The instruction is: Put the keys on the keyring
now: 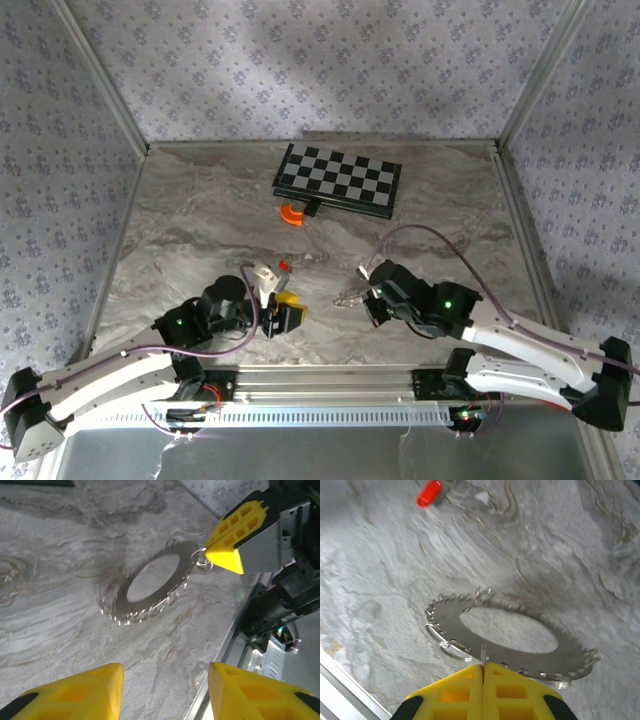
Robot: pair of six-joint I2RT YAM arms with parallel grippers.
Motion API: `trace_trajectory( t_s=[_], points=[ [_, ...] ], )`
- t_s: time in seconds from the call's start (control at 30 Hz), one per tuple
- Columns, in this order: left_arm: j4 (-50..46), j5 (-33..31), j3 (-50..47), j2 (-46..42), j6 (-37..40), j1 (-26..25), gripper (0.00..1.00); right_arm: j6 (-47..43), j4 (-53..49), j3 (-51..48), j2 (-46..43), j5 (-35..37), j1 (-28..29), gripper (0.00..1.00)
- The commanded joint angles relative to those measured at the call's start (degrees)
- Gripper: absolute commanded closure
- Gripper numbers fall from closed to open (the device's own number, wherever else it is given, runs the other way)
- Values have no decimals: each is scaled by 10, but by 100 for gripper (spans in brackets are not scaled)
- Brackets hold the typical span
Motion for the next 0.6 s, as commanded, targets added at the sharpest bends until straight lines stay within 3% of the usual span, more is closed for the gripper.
trace_trajectory(
  t_s=[0.0,0.4,0.57],
  points=[
    [31,37,22,-7,24,-2,54,-44,77,-22,-38,-36,-4,100],
    [37,120,74,-21,84,-2,60,-80,256,-87,-133,-148,-4,100],
    [25,28,97,-14,94,3,68,-94,291,-101,-147,-150,-2,100]
  ],
)
